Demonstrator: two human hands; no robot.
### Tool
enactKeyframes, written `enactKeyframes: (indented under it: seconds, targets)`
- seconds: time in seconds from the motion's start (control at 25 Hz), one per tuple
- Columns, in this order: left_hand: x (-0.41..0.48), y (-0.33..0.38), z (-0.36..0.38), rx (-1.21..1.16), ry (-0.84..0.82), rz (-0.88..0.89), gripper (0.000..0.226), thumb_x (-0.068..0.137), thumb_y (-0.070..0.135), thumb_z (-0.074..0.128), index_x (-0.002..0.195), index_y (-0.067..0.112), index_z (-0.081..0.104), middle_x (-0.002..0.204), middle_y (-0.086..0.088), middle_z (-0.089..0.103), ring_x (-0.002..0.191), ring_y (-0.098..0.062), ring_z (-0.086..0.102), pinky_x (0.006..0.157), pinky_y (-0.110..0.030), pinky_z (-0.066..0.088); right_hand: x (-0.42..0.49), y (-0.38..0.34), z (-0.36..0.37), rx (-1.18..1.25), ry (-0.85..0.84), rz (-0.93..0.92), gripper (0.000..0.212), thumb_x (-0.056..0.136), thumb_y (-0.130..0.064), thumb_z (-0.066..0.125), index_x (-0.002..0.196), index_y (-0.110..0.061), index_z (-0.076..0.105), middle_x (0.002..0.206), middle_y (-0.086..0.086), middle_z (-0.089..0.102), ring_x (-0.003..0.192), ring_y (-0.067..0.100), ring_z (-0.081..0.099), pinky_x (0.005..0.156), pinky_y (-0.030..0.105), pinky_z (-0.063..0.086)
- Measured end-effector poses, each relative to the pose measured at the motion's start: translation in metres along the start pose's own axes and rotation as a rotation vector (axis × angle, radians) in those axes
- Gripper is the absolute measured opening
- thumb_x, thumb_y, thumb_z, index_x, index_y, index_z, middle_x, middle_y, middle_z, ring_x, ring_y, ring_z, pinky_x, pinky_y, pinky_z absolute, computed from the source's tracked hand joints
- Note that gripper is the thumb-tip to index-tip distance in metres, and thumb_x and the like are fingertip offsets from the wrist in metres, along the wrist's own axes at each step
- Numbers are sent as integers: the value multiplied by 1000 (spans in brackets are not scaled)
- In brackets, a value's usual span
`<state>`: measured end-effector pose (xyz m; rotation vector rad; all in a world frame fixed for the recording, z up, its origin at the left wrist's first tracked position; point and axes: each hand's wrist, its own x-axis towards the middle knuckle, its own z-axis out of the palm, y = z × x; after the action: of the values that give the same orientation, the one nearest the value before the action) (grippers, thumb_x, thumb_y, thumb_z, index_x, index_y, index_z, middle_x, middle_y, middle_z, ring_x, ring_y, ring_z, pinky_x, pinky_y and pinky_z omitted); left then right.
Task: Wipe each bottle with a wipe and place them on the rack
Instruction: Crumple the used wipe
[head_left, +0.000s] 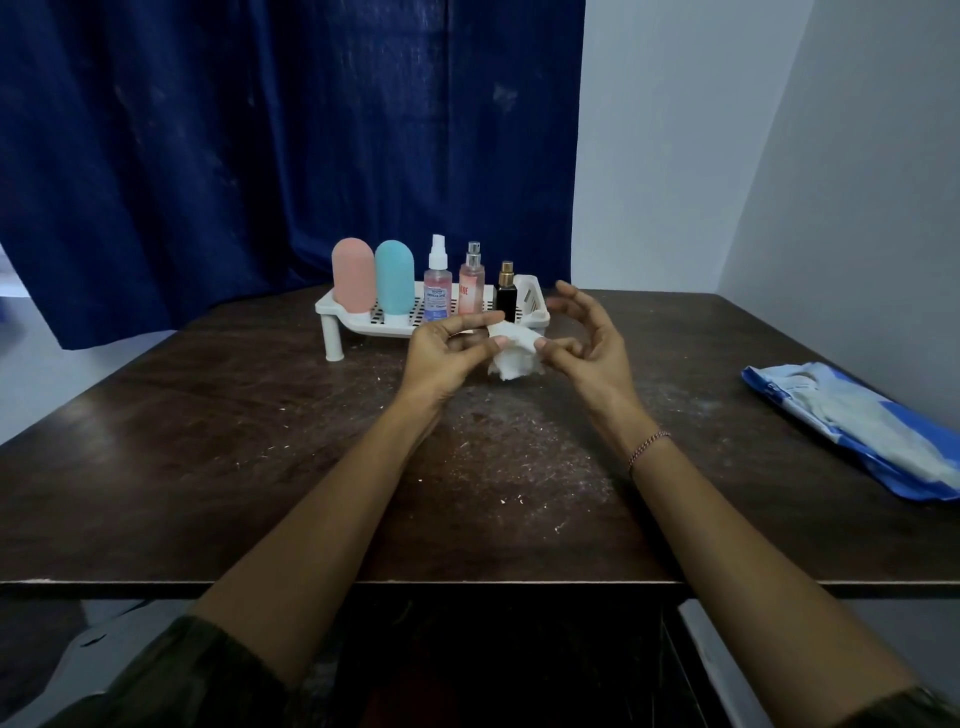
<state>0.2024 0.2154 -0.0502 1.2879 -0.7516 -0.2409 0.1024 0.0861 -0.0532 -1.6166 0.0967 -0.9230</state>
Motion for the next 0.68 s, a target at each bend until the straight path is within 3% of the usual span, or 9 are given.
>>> enactKeyframes:
  seconds: [0.12, 0.32, 0.44, 0.68]
  targets:
    - [0, -2, -1, 36, -4, -6, 42, 76, -5, 70, 116, 1, 61, 81, -4, 67, 73, 2, 66, 75, -13, 53, 0, 0, -1, -42, -25, -13, 54, 79, 10, 63, 127, -11, 50, 122, 7, 61, 70, 15, 57, 75, 24, 56]
    - [2, -5, -3, 156, 14, 65, 36, 77, -4, 70, 111, 4, 65, 100, -7, 68, 87, -9, 63, 78, -18, 55, 2, 4, -1, -136, -3, 34, 47, 78, 7, 66, 122, -5, 55, 104, 13, 68, 97, 21, 65, 86, 30, 54]
    - [4, -6, -4, 336, 19, 109, 32, 76, -1, 71, 107, 9, 68, 106, -5, 69, 89, -11, 62, 77, -19, 54, 2, 4, -1, -216, 8, -5, 45, 76, 2, 70, 118, -5, 58, 100, 11, 68, 95, 18, 65, 84, 26, 54]
    - [-5, 2, 5, 595, 30, 138, 34, 76, 1, 72, 107, 13, 69, 103, 1, 67, 85, -15, 61, 70, -13, 50, -8, -5, -2, -598, -24, -140, 41, 73, 1, 73, 109, -15, 65, 99, -3, 66, 83, -5, 57, 79, 10, 50]
